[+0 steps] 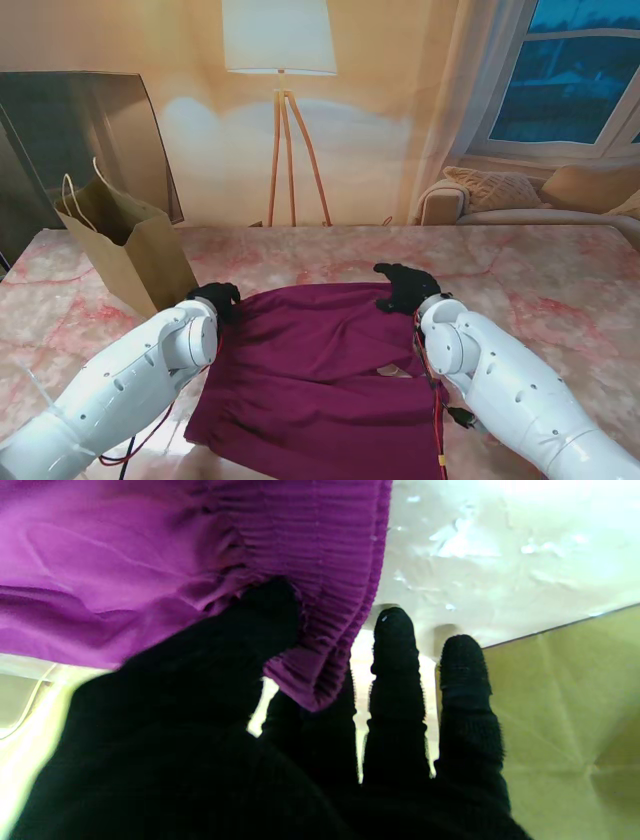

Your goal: Fold the socks and the shorts into the kraft paper bag

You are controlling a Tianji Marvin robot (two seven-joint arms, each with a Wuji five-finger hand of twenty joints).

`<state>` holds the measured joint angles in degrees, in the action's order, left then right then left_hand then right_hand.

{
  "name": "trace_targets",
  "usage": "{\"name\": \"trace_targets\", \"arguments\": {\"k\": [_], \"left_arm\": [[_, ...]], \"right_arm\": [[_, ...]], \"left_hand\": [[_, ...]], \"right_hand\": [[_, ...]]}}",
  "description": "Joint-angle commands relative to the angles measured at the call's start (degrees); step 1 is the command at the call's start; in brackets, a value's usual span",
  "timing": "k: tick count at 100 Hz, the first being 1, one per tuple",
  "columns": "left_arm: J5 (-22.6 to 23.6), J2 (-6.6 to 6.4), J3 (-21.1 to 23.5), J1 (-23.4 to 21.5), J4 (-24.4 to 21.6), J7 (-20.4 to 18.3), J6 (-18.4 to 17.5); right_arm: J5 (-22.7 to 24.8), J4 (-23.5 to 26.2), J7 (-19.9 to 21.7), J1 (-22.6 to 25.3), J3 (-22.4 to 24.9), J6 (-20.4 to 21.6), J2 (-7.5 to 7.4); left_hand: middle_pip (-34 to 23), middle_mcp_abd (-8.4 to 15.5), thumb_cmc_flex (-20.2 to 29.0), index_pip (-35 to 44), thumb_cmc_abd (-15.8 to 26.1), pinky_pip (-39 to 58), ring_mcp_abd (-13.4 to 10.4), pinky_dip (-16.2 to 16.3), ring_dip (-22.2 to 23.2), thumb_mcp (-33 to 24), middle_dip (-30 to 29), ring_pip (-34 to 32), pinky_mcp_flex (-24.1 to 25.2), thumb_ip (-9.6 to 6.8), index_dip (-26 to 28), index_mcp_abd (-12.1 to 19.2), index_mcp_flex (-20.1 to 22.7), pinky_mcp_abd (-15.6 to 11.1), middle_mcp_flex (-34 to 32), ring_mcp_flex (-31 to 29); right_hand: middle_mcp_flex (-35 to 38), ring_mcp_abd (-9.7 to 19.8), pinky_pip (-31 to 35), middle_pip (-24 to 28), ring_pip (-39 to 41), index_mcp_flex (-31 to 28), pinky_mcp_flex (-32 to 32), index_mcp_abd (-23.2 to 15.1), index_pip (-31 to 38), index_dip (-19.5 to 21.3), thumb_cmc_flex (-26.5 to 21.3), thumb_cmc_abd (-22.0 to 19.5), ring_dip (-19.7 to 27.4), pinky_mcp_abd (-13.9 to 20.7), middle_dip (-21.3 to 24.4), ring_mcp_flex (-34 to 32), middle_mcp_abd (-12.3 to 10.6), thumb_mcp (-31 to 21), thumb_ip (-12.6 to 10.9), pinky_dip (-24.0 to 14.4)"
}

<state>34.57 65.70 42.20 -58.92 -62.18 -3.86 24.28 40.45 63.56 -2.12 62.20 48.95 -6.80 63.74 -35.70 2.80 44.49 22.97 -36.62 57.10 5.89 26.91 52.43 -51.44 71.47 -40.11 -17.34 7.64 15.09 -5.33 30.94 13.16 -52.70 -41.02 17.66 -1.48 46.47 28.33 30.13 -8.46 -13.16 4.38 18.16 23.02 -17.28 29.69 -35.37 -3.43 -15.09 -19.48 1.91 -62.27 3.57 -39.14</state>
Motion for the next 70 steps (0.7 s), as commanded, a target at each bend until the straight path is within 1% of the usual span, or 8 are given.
{"name": "trace_targets", "arguments": {"k": [1,12,21,29,38,47,57,70], "left_arm": [[-0.81,-0.02,-0.04,-0.34,0.07,-0.56,-0.53],[-0.7,0.29,0.54,-1.11,0.01,1.17,-1.08],[-0.54,0.31,1.06,-1.81,-0.7,1.79,-1.46],[0.12,0.18,1.27,-2.21,-1.37,1.95,-1.57],[0.35,0.1,1.85,-2.87,-2.15,2.16,-1.77],[0.92,0.05,2.46,-3.56,-2.67,2.97,-2.8],[0.89,0.0,3.23,-4.27,-3.18,3.45,-4.66],[0.53,0.22,3.66,-4.77,-3.32,4.46,-5.73]], "right_arm": [[0.57,-1.03,-0.71,-0.65,-0.6,-0.92,0.68],[0.32,-3.12,-1.72,-1.98,-2.03,-1.63,1.07],[-0.26,-5.03,-3.04,-3.02,-3.01,-2.14,1.57],[-1.02,-6.05,-3.35,-3.72,-3.58,-2.77,1.91],[-1.97,-7.22,-3.35,-4.53,-4.37,-3.06,2.25],[-3.18,-8.88,-2.95,-5.67,-5.62,-2.9,2.58],[-5.17,-11.23,-2.65,-6.9,-6.93,-2.32,3.19],[-8.16,-14.28,-2.93,-8.16,-8.19,-1.46,4.29]], "left_hand": [[-4.22,1.98,3.5,13.83,0.76,1.7,0.11,1.83,1.63,1.18,3.72,-2.12,0.29,3.73,5.83,10.88,10.67,1.56,-3.37,-1.7],[-8.11,2.61,0.86,29.9,2.69,2.44,0.43,2.35,2.9,3.3,5.79,-3.61,1.15,3.92,5.38,18.32,13.65,1.46,-4.4,-1.23],[-7.38,2.39,0.16,33.21,4.32,0.7,0.68,1.74,2.03,4.69,6.06,-2.16,3.3,3.96,6.7,19.41,12.03,0.7,-2.55,1.14],[0.78,-0.11,-1.14,33.25,5.54,-0.53,1.19,1.38,-0.62,6.03,3.39,0.99,4.81,3.9,7.67,19.17,11.23,0.09,0.16,3.44],[6.34,-2.07,-3.83,33.49,6.38,-0.88,1.84,1.46,-4.65,7.12,-9.55,4.67,5.86,3.79,9.55,18.43,10.39,-0.36,6.18,5.4],[10.66,-3.72,-4.17,34.21,6.12,-0.35,1.67,1.8,-8.97,6.61,-32.96,7.05,4.77,3.93,9.79,18.31,10.37,-0.61,8.03,4.36],[14.22,-4.38,-2.95,35.22,6.29,2.53,1.25,2.62,-13.3,6.44,-40.21,9.95,0.97,4.05,11.28,18.85,8.93,-1.0,5.55,0.53],[15.58,-5.88,-1.0,36.14,6.12,6.66,1.46,3.43,-16.62,6.34,-44.31,9.71,-4.82,3.99,14.0,19.49,6.75,-0.78,-0.01,-6.19]], "right_hand": [[-1.18,1.77,1.31,2.01,3.33,2.05,1.92,1.05,-1.39,-0.79,-0.82,2.46,-2.63,2.15,-1.32,3.86,-1.03,-1.77,2.63,-2.65],[-1.22,2.76,-3.08,2.84,-0.97,2.67,7.85,-0.88,-1.35,-0.76,-0.83,2.3,1.49,2.79,-1.55,11.13,-2.42,-1.67,3.04,-1.01],[-3.02,2.61,-4.75,3.24,-5.58,2.35,9.92,-2.12,-0.39,-0.56,-0.55,1.96,6.31,2.3,-1.76,12.64,-2.02,-1.47,3.18,0.1],[-6.92,2.08,-5.19,5.16,-7.41,1.65,10.52,-4.1,1.12,-0.24,-0.07,1.18,7.61,2.14,-3.45,12.9,-0.97,-1.14,3.27,0.51],[-7.57,1.98,-6.01,-0.8,-10.91,0.09,10.82,-5.74,3.75,0.53,0.06,1.27,8.45,1.94,-1.96,13.07,0.3,-0.8,3.41,1.12],[-7.67,2.56,-7.03,-9.07,-16.15,-2.25,9.94,-5.74,5.54,1.53,0.3,1.76,11.11,1.91,1.79,13.3,1.35,-0.33,3.59,2.12],[-7.49,3.49,-9.15,-12.38,-20.13,-5.66,7.86,-9.83,9.01,5.31,0.27,2.01,15.58,1.65,4.56,13.13,0.85,-0.62,3.68,4.71],[-7.36,4.01,-10.54,-12.07,-20.85,-7.62,5.89,-16.81,18.69,16.24,0.4,1.92,20.15,1.57,4.76,12.79,0.22,-1.08,3.66,8.28]]}}
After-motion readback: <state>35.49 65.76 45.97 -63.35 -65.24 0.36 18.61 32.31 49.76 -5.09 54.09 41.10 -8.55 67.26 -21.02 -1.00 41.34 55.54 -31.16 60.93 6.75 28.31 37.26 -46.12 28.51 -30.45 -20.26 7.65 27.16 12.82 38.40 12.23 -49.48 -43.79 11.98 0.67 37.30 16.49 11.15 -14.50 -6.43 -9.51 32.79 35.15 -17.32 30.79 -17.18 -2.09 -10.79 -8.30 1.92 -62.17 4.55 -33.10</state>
